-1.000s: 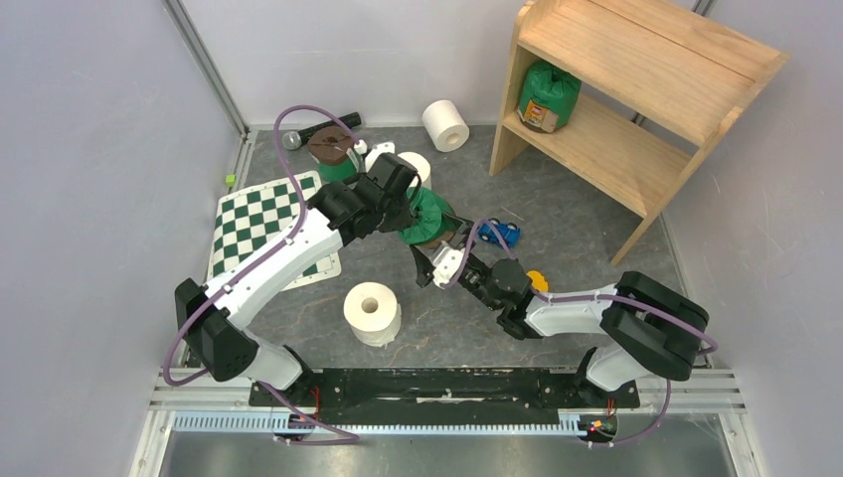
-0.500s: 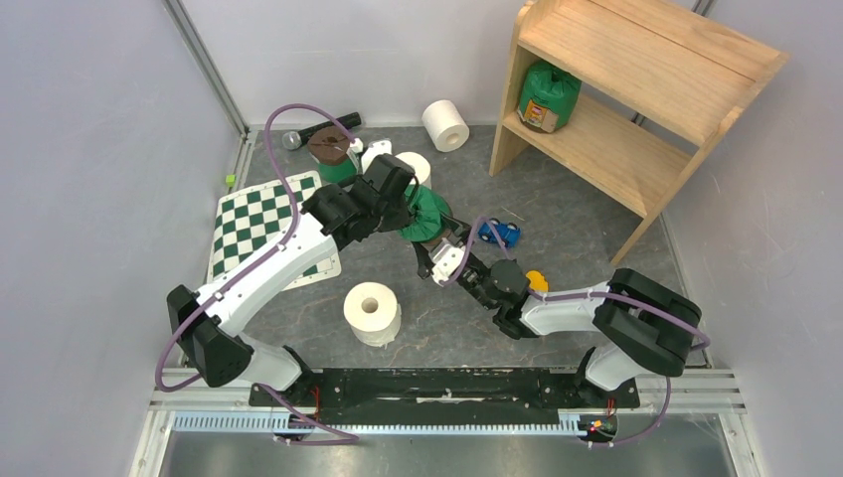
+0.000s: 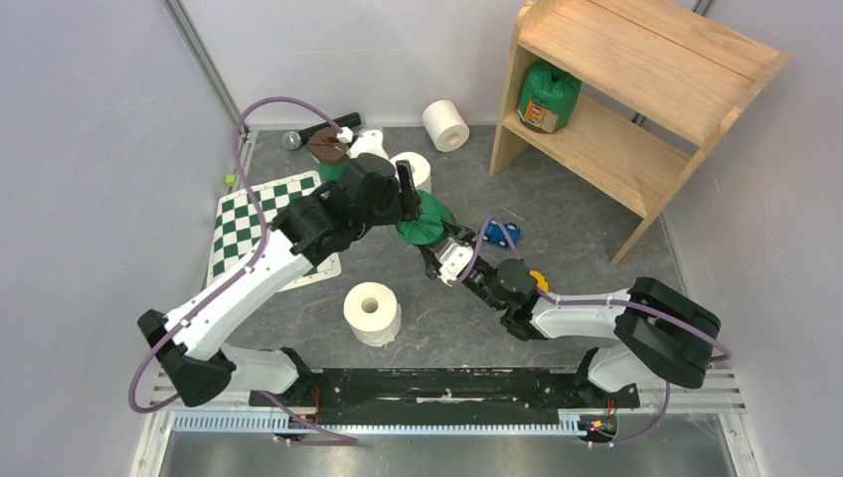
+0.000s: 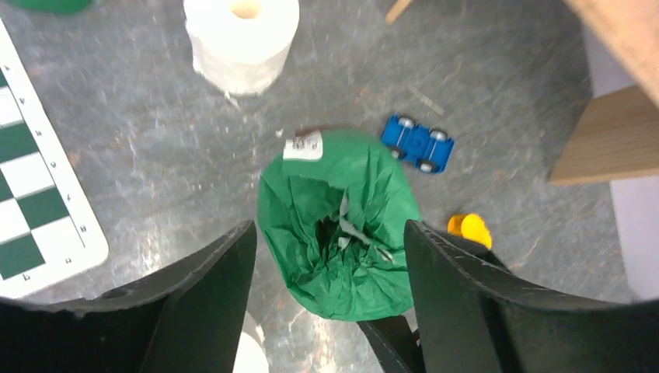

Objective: Place and organize the paper towels onto the shelf

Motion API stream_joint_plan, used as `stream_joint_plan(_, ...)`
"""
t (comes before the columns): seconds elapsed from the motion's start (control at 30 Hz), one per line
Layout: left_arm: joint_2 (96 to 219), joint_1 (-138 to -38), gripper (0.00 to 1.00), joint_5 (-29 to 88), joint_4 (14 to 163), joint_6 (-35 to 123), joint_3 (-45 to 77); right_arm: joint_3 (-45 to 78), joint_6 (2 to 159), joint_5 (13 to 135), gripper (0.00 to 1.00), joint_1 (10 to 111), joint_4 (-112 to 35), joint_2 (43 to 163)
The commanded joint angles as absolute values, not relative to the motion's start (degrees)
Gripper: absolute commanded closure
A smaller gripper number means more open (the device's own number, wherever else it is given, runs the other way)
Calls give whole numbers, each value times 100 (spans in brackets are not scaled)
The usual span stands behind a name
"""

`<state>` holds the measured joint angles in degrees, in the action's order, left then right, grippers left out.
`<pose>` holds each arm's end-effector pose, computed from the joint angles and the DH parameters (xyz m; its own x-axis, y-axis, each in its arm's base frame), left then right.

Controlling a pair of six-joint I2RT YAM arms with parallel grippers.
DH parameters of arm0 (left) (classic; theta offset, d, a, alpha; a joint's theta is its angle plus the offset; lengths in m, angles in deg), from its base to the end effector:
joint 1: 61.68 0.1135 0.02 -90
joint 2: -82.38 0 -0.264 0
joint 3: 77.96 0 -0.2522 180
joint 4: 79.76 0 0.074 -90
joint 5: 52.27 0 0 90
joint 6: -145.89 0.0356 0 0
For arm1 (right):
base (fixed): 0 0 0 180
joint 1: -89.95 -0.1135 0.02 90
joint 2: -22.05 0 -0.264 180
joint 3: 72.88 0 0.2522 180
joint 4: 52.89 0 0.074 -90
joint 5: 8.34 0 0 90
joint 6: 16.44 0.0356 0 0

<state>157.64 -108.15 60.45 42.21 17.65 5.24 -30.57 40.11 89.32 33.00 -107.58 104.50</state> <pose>0.1982 -0.1887 0.3979 -0.6033 -0.1939 -0.7736 0.1038 0.9427 -0.3172 0.1588 0.2354 0.2401 0.5334 -0.1818 -0.8261 -0.5589 0.6573 -0.5056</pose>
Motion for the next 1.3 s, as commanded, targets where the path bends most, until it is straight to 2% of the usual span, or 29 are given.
stream_joint_plan(0.0, 15171, -10843, 22, 6617, 5031, 2550, 599, -3146, 4138, 8912, 64, 3332, -10819, 9980)
stream_joint_plan(0.13, 14387, -10844, 1, 7059, 5709, 3417, 1234, -3270, 4360, 9034, 65, 3534, -10580, 9521)
stream_joint_plan(0.17, 14141, -10843, 0, 7186, 5946, 3626, 1546, -3311, 4421, 9078, 65, 3618, -10507, 9413)
stream_joint_plan(0.3, 13200, -10843, 0, 7719, 6784, 4324, 2647, -3459, 4572, 9195, 65, 4002, -10223, 8871)
stream_joint_plan(0.43, 12602, -10843, 0, 8278, 6938, 4654, 3401, -3450, 4716, 9457, 65, 4465, -9873, 8423)
stream_joint_plan(0.77, 11924, -10835, 0, 9226, 7773, 5269, 4954, -3026, 4230, 10985, 63, 5432, -9494, 8003)
stream_joint_plan(0.9, 12039, -10809, 0, 9567, 8112, 5367, 5232, -2739, 4295, 11040, 63, 5861, -9444, 8020)
stream_joint_plan(1.27, 12277, -10738, 0, 9568, 8199, 5360, 5240, -2093, 4514, 11171, 63, 6769, -9728, 8619)
